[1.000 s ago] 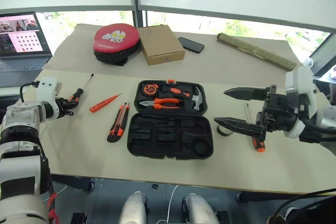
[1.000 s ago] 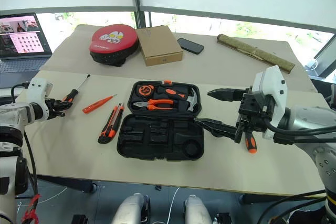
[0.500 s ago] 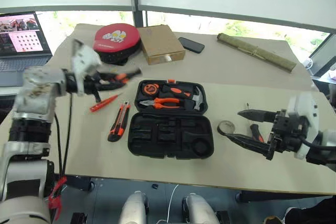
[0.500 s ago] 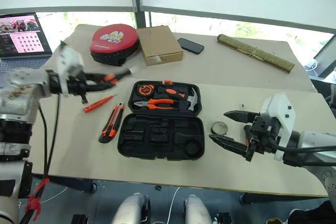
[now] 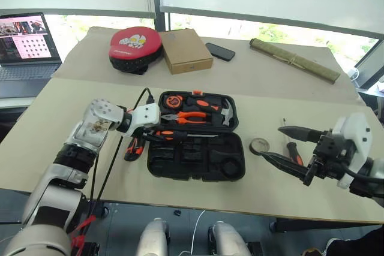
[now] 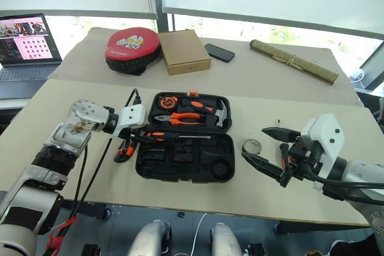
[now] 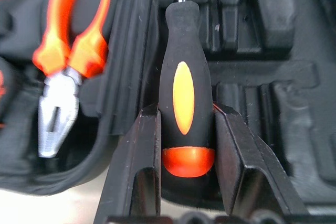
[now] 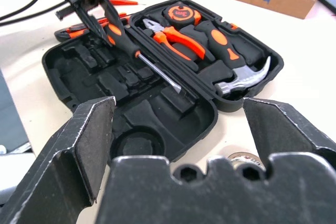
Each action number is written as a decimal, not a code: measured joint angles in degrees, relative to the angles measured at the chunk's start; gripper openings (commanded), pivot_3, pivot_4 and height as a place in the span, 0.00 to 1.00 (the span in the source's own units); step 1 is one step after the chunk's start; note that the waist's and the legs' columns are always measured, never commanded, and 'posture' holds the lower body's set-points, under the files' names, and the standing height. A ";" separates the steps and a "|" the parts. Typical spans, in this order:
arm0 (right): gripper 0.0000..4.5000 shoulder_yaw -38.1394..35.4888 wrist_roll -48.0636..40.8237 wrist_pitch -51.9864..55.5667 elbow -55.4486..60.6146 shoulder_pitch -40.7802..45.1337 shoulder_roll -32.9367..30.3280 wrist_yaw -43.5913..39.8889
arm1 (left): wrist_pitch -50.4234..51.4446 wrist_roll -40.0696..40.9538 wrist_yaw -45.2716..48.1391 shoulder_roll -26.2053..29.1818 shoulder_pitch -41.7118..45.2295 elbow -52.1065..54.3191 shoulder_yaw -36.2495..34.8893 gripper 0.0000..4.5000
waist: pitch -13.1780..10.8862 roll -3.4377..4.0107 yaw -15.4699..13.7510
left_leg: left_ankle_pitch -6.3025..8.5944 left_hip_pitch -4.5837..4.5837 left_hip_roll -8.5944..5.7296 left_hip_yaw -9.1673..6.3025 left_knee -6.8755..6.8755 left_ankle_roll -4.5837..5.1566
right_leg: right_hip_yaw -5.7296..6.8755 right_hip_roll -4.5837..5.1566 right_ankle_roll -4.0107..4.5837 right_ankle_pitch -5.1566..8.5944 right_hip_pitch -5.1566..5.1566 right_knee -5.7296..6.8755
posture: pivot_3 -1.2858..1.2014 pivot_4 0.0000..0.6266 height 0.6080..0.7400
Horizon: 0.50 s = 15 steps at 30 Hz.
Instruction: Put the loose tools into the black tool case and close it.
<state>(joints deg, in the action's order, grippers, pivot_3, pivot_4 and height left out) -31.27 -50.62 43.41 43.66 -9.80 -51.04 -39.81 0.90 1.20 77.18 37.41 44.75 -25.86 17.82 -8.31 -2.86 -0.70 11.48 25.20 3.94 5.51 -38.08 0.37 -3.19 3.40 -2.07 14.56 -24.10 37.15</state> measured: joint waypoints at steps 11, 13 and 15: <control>1.00 -0.33 -0.27 0.00 0.71 -0.41 0.82 1.83 | -8.66 -2.36 -0.87 -3.23 1.68 -7.51 0.02 0.19 | 0.00 0.01 0.00 | -0.01 0.00 -0.01 -0.10 -0.20 0.01 | 0.02 -0.01 -0.04 -0.03 0.09 0.06 | 0.52 0.24 1.00; 1.00 -0.33 -0.29 0.00 0.71 0.02 0.82 2.39 | -9.74 -2.67 -0.36 -3.50 2.35 -8.89 0.02 0.31 | 0.00 0.01 0.00 | -0.01 0.00 -0.01 -0.11 -0.21 0.01 | 0.02 -0.01 -0.04 -0.03 0.09 0.07 | 0.52 0.24 1.00; 1.00 -0.32 -0.31 0.00 0.72 0.09 0.83 2.72 | -10.42 -2.84 0.07 -3.70 2.81 -9.70 0.01 0.48 | 0.01 0.01 -0.01 | -0.01 0.00 -0.01 -0.12 -0.22 0.01 | 0.03 -0.01 -0.04 -0.03 0.11 0.07 | 0.52 0.24 1.00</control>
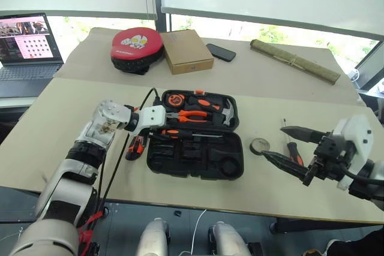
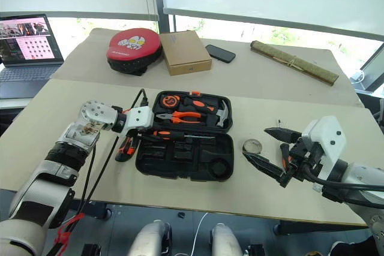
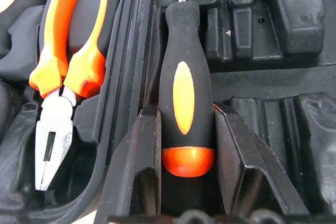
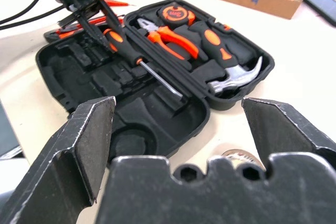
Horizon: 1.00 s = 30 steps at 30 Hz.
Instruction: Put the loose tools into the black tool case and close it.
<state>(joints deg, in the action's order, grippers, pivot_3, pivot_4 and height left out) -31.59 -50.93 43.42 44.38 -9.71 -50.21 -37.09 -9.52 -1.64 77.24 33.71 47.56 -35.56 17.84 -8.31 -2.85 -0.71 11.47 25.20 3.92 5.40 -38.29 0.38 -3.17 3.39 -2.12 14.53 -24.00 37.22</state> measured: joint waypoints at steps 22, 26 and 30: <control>1.00 2.80 0.71 0.00 0.04 0.48 -0.09 -1.51 | 4.56 -0.49 -0.94 -4.31 4.07 -1.79 -0.87 0.01 | 0.00 0.01 -0.01 | -0.01 0.07 -0.03 -0.11 -0.09 0.02 | 0.05 -0.01 -0.03 -0.02 0.03 0.00 | 0.52 0.24 1.00; 1.00 2.85 0.70 0.00 0.05 0.50 -0.09 -1.49 | 3.23 -1.15 -0.63 -4.73 4.23 -2.24 -0.42 0.01 | 0.00 0.01 0.02 | -0.01 0.06 -0.03 -0.12 -0.09 0.02 | 0.05 0.00 -0.03 -0.02 0.04 0.00 | 0.52 0.24 1.00; 1.00 2.85 0.68 0.00 0.06 0.48 -0.09 -1.35 | -0.59 -3.13 -1.72 -4.73 4.21 -2.20 0.91 0.01 | 0.03 0.04 -0.04 | -0.01 0.04 -0.04 -0.13 -0.11 0.03 | 0.05 0.00 -0.04 -0.02 0.10 -0.01 | 0.52 0.24 1.00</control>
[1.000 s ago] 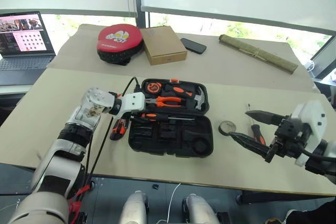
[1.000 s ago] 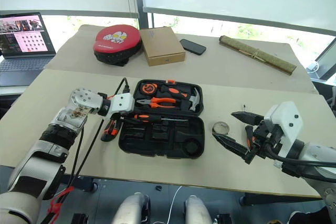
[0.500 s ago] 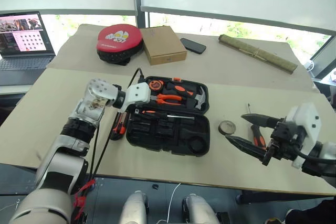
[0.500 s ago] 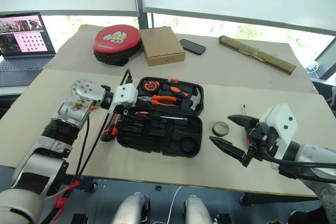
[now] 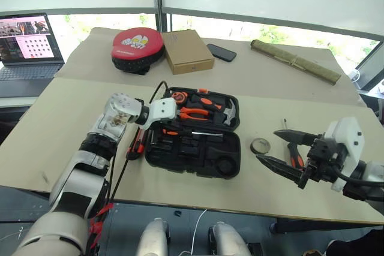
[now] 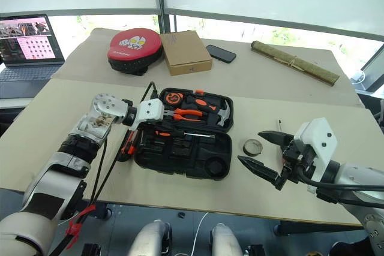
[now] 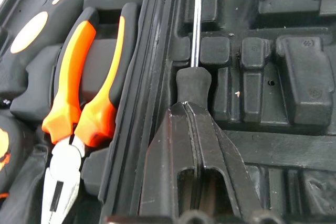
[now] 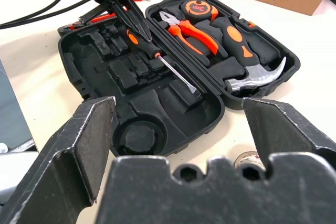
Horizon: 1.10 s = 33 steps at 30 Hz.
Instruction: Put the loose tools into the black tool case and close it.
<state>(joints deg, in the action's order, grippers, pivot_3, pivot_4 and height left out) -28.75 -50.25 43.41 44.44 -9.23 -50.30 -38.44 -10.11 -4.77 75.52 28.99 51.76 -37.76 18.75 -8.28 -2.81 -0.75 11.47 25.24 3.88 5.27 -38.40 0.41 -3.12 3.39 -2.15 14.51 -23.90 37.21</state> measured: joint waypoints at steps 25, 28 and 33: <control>1.00 -24.60 4.90 0.83 -1.23 -28.81 14.14 4.62 | 47.92 29.65 7.48 2.19 0.66 30.39 -12.97 0.87 | 0.11 0.65 0.21 | 0.05 -0.14 0.01 -0.41 -0.31 0.06 | 0.40 0.02 -0.06 0.10 0.53 -0.04 | 0.52 0.24 1.00; 1.00 -26.98 3.94 0.83 -1.15 -32.47 16.31 4.17 | 48.11 29.83 7.16 2.62 -0.33 33.84 -11.86 0.99 | 0.13 0.72 0.43 | 0.06 -0.39 0.04 -0.41 -0.27 0.05 | 0.40 0.02 0.05 0.35 0.73 -0.08 | 0.52 0.24 1.00; 1.00 -23.67 4.60 0.81 -1.22 -30.92 16.71 5.77 | 50.39 32.11 7.74 2.70 -0.49 34.74 -10.59 0.99 | 0.13 0.73 1.07 | 0.06 -0.42 0.05 -0.42 -0.26 0.05 | 0.38 0.01 0.26 0.45 0.73 -0.07 | 0.52 0.24 1.00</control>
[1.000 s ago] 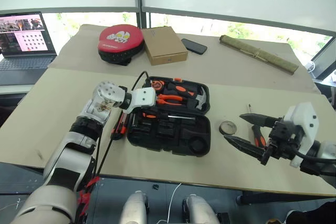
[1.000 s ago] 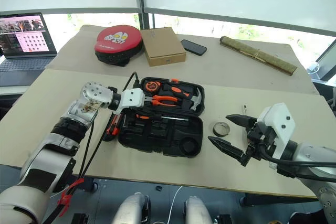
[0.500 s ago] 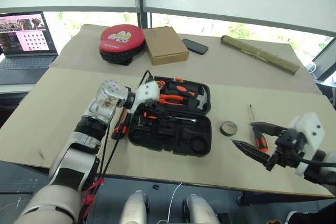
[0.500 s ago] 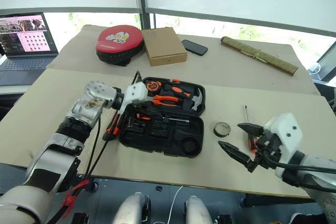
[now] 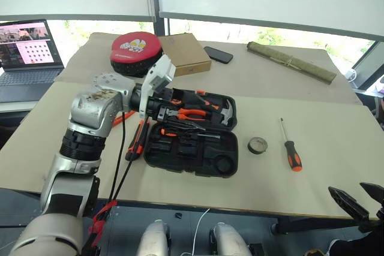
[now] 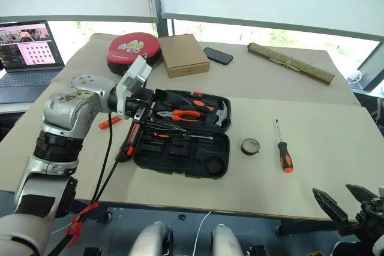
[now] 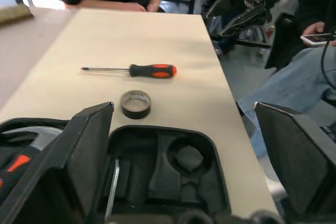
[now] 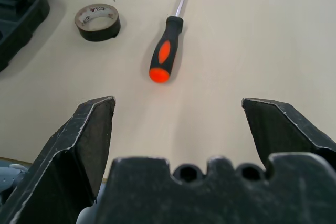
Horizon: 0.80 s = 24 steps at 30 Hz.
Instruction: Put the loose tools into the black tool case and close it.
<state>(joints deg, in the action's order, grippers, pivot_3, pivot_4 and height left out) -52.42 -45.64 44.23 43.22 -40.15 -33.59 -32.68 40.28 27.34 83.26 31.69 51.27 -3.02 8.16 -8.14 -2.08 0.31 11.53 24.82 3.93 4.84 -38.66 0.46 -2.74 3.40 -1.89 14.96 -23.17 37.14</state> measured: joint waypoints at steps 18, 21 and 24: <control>0.94 31.85 19.18 -0.11 -24.58 33.99 2.52 18.69 | -1.81 0.98 -2.29 0.22 -0.55 1.56 0.78 1.00 | -0.08 0.19 -0.14 | 0.01 0.19 -0.10 0.00 0.09 0.03 | 0.00 0.01 -0.21 -0.14 -0.11 -0.01 | 0.52 0.24 1.00; 0.77 31.94 20.53 -1.44 -25.06 34.12 4.23 19.23 | -2.06 0.99 -2.70 0.33 -0.56 1.56 0.80 1.00 | -0.08 0.19 -0.07 | 0.00 0.19 -0.09 -0.01 0.08 0.03 | 0.00 0.00 -0.21 -0.14 -0.11 -0.01 | 0.52 0.24 1.00; 0.53 31.93 21.85 -2.66 -25.14 34.04 5.50 19.41 | -2.20 0.99 -2.71 0.78 -0.64 1.57 0.91 1.00 | -0.07 0.20 -0.04 | 0.00 0.18 -0.09 -0.01 0.08 0.03 | 0.00 0.00 -0.21 -0.14 -0.11 0.00 | 0.52 0.24 1.00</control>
<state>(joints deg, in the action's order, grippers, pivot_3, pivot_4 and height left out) -20.49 -23.80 41.57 18.08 -6.11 -28.09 -13.27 38.08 28.33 80.55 32.47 50.63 -1.45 9.08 -8.22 -1.88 0.27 11.53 25.00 3.84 4.84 -38.58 0.49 -2.74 3.40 -2.10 14.82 -23.28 37.14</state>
